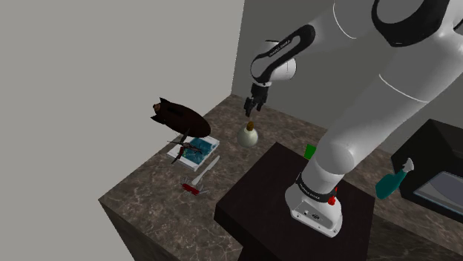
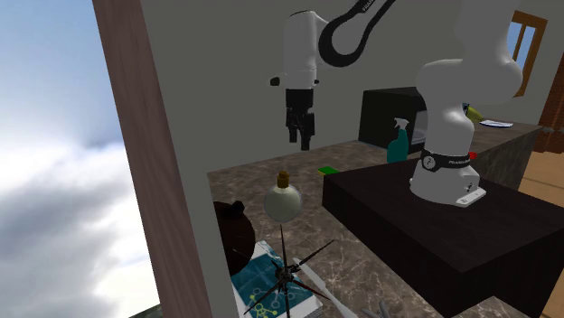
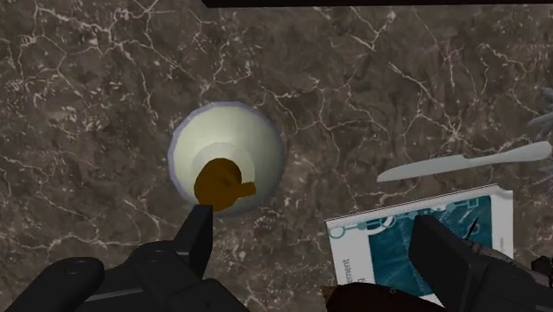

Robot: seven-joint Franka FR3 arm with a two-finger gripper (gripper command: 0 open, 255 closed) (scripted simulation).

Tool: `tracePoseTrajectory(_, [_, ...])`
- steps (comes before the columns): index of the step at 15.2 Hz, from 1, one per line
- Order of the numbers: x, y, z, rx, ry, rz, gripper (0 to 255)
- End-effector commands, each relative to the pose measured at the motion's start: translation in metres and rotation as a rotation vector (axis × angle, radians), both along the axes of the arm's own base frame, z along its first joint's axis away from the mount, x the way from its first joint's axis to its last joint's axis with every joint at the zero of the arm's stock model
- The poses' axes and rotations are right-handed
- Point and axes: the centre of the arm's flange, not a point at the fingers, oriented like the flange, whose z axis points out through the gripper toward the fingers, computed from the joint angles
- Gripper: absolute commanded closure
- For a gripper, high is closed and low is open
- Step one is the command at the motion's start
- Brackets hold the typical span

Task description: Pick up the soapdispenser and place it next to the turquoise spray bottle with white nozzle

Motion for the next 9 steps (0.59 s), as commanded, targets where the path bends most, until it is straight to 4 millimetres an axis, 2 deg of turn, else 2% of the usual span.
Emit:
tracePoseTrajectory(1, [0.005, -0.015, -0.023, -0.003, 0.001, -0.001, 0])
tracePoseTrajectory(6, [0.019, -0.049, -0.078, -0.005, 0.007, -0.003, 0])
tracePoseTrajectory(9, [0.020, -0.052, -0.094, -0.005, 0.007, -0.003, 0])
